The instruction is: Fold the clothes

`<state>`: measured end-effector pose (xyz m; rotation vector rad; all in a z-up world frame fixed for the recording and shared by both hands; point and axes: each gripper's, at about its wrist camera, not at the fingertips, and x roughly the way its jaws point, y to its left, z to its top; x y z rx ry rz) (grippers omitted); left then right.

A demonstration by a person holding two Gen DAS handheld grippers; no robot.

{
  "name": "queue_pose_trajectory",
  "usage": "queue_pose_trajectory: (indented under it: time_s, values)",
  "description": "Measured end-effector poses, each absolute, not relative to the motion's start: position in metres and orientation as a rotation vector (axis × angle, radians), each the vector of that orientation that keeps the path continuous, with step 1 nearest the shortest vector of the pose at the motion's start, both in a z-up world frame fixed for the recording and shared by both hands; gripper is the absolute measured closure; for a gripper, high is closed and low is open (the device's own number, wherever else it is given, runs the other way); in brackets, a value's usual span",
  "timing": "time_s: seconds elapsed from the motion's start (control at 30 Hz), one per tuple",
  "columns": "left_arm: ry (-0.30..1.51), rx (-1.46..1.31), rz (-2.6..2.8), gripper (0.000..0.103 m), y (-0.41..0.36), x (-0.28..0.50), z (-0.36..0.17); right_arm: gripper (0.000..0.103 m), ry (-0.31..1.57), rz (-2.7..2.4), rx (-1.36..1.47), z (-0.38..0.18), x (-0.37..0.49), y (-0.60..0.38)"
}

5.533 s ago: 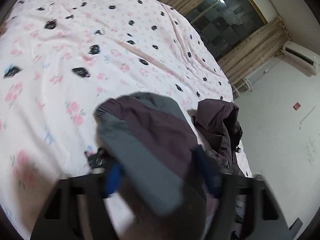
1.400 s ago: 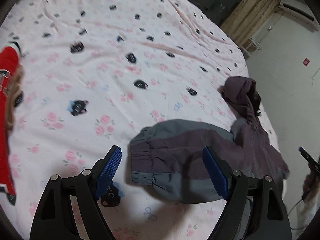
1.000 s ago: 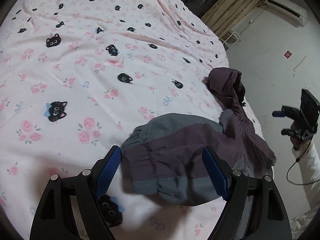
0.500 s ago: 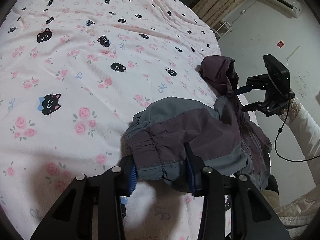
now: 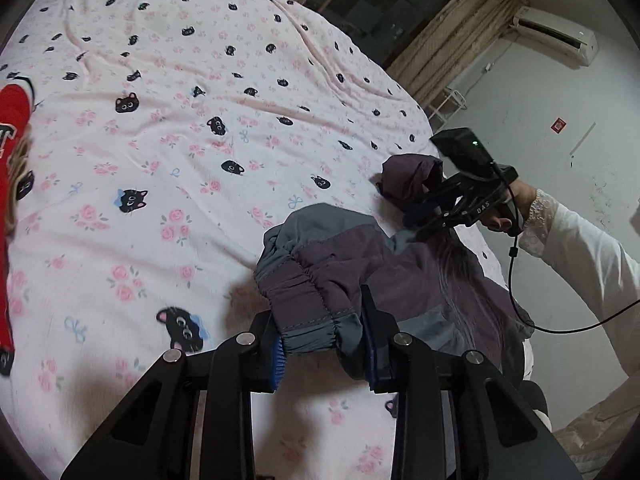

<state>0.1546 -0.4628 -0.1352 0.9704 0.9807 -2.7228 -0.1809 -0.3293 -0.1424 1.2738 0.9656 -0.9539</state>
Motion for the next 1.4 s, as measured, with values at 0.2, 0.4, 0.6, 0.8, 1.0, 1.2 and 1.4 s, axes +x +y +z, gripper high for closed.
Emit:
queue_pose_trajectory:
  time_s: [0.2,0.4,0.6,0.8,1.0,1.2,1.4]
  values:
    - [1.015,0.904,-2.689,0.076,-0.455,0.167,-0.136,0.052,0.983,-0.888,1.354,-0.160,-0.188,-0.339]
    - [1.021,0.877,-2.642,0.077,-0.452,0.173,-0.142,0.052,1.008,-0.912,1.338,-0.166,-0.190,-0.346]
    - [1.004,0.929,-2.559,0.076,-0.451,0.174,-0.152,0.078,1.062,-0.887,1.325,-0.177,-0.180,-0.349]
    - [0.975,0.933,-2.527,0.076,-0.449,0.176,-0.153,0.098,1.025,-0.924,1.304,-0.162,-0.185,-0.352]
    - [0.864,0.982,-2.405,0.070,-0.457,0.164,-0.164,0.099,1.016,-1.049,1.219,-0.146,-0.185,-0.352]
    - [0.869,0.968,-2.327,0.060,-0.466,0.164,-0.173,0.098,0.984,-1.228,1.125,-0.129,-0.189,-0.337]
    - [0.876,0.839,-2.181,0.030,-0.474,0.194,-0.159,0.065,0.935,-1.378,1.025,-0.104,-0.183,-0.294]
